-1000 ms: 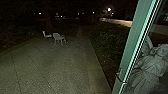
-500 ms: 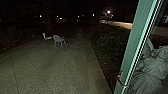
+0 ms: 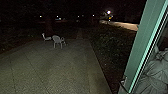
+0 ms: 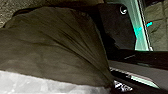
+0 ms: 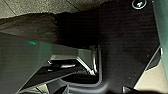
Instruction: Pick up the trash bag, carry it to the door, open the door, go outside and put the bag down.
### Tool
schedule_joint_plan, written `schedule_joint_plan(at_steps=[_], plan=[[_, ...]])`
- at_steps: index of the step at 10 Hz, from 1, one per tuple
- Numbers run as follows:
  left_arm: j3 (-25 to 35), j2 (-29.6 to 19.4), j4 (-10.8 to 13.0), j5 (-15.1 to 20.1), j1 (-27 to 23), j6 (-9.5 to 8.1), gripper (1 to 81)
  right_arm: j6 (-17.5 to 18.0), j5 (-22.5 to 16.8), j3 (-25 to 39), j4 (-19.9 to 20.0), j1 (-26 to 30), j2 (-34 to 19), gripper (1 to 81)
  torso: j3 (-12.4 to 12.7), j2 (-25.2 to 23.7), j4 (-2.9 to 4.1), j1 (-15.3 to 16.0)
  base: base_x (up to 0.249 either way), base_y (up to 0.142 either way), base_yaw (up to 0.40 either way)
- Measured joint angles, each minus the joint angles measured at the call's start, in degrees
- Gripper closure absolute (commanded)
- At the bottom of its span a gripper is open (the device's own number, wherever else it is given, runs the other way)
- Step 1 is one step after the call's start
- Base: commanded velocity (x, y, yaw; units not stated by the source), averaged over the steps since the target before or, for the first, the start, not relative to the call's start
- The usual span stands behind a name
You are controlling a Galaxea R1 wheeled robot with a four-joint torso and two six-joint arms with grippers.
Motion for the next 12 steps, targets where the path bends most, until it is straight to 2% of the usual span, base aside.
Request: schedule_joint_plan(at_steps=[2,7,10,12], plan=[[0.0,-0.1,0.0,0.0,0.0,0.0,81.1,0.0,0.0,0.0,-1.1,0.1,0.0,1.0,0.0,0.0,0.0,0.0,0.113,0.0,0.0],[0.2,-1.0,0.0,0.1,0.1,0.0,81.1,0.0,-1.0,1.6,-4.2,0.2,-0.9,1.0,0.0,0.0,0.0,0.0,0.0,0.0,0.0],[3.1,-3.2,-0.1,0.2,-0.3,-0.04,81.1,0.0,-1.1,8.8,-4.7,0.3,-4.4,1.0,-0.2,0.0,0.0,0.0,0.0,0.0,0.0],[7.6,-6.1,-0.1,0.1,-1.3,-0.17,81.1,0.0,-1.2,16.7,-5.0,0.9,-8.2,1.0,-2.6,0.0,0.0,-0.1,0.0,0.0,0.0]])
